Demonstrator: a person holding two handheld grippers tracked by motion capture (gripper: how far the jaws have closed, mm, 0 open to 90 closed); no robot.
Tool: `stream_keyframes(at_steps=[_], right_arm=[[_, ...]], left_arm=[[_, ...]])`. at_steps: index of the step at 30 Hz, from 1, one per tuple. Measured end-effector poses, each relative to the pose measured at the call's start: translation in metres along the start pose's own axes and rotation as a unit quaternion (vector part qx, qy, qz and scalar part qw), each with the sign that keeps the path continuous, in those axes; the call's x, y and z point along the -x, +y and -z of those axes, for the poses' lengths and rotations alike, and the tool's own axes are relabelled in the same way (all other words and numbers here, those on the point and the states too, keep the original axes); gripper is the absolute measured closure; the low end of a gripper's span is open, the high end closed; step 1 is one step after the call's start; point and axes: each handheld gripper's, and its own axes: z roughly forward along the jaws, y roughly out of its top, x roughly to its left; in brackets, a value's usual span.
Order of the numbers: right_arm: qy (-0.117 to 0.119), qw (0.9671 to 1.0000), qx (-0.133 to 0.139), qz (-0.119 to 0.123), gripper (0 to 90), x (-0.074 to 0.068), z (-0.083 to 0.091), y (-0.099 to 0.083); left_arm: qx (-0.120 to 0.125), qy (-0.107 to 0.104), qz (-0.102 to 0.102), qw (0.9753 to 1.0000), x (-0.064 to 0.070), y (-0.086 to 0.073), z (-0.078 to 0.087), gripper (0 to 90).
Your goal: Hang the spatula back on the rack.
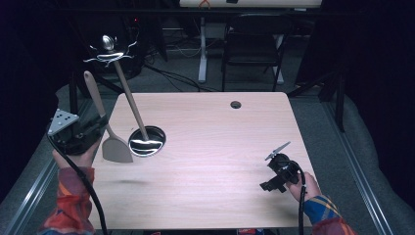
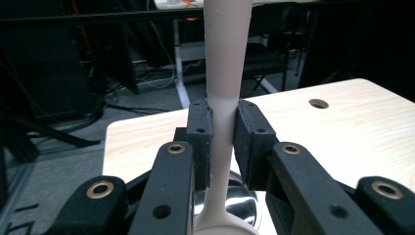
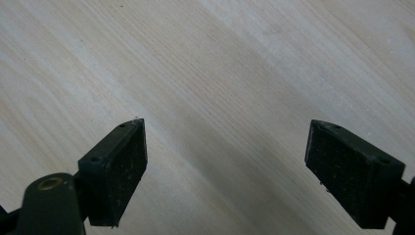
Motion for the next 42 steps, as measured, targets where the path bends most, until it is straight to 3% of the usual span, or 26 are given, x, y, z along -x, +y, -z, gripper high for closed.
stream_keyframes(at_steps=[15,28,42], right_arm=[[0.000,1.0000,0.004,-0.005,15.3,-0.001,0.000,-0.001],[0.002,1.0000,0.001,-0.003,15.3,0.000,0.000,-0.001],[0.002,1.0000,0.000,-0.004,15.3,0.000,0.000,-0.001]], left_arm=[[-0.011,0.001,-0.023,0.9997,0.024,0.015,-0.004,78.2],[-0.035,-0.004,-0.018,0.9992,0.026,0.020,-0.011,78.2],[-0.042,-0.004,-0.008,0.9991,0.024,0.024,-0.014,78.2]])
